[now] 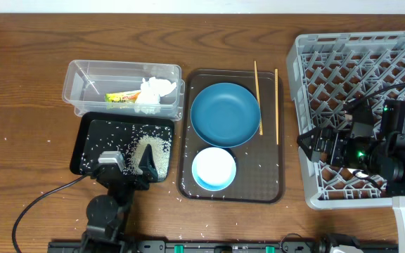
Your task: Sort waste into correct bins and load items into the dishwasher rack
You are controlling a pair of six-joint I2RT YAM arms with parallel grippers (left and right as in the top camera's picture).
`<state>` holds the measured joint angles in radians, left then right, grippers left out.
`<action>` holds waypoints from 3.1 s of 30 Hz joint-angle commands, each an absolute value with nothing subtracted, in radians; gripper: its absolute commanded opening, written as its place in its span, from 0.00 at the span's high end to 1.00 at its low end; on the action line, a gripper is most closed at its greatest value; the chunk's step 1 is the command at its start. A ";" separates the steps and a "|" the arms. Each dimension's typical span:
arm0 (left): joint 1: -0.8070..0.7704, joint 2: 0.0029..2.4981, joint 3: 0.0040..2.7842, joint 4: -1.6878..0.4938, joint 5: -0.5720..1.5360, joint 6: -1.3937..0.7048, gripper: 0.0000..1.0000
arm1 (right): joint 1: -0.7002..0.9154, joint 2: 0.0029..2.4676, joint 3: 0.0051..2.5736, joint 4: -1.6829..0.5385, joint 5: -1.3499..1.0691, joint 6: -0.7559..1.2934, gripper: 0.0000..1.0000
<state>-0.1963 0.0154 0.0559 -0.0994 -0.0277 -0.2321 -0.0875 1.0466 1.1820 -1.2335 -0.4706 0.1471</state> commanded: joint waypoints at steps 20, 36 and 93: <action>-0.191 0.006 0.004 -0.070 -0.018 -0.233 0.07 | -0.071 1.047 1.182 -1.231 -0.466 0.133 0.01; -0.191 0.006 0.004 -0.070 -0.018 -0.233 0.06 | 0.158 1.099 1.182 -1.026 -0.481 0.313 0.06; -0.191 0.006 0.004 -0.070 -0.018 -0.233 0.06 | 0.241 1.102 1.184 -0.612 1.317 0.146 0.99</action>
